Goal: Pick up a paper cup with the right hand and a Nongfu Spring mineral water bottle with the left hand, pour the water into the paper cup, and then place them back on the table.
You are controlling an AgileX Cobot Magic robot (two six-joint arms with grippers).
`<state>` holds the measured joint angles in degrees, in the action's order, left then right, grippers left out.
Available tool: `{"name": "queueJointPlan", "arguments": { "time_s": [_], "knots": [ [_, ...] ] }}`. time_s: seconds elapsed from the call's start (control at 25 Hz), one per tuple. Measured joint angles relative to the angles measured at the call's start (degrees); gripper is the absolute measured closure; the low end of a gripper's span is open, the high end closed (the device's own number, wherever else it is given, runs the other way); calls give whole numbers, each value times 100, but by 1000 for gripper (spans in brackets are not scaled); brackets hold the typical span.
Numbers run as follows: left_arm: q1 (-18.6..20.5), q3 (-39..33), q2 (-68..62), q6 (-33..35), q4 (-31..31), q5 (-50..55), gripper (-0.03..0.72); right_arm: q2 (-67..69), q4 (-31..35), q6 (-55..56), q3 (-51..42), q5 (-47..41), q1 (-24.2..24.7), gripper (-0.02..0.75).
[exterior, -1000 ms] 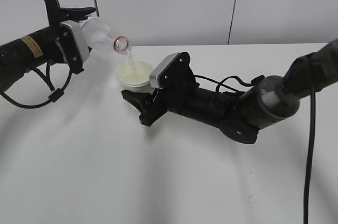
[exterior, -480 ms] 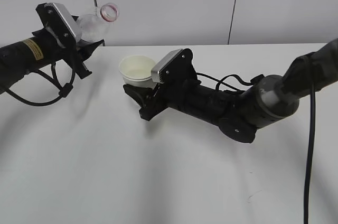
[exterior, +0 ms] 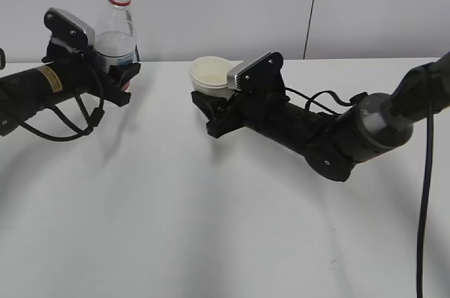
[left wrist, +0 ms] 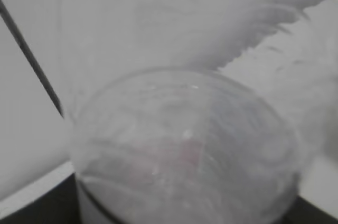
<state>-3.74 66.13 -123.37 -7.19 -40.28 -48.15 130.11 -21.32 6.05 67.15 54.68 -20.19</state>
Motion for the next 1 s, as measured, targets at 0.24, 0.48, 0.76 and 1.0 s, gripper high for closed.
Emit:
{"name": "queueJointPlan", "arguments": {
  "time_s": [0.24, 0.48, 0.76, 1.0],
  "knots": [
    [0, 1, -278, -528, 15, -53, 298, 0, 50, -12, 0, -23, 590, 216],
    [0, 8, -278, -763, 15, -271, 298, 0, 63, -102, 0, -105, 1015, 216],
    [0, 14, -278, -1073, 15, -550, 298, 185, 124, -338, 0, -105, 1229, 216],
    [0, 27, -248, -1212, -19, -556, 298, 471, 270, -382, 0, 10, 1262, 216]
  ]
}}
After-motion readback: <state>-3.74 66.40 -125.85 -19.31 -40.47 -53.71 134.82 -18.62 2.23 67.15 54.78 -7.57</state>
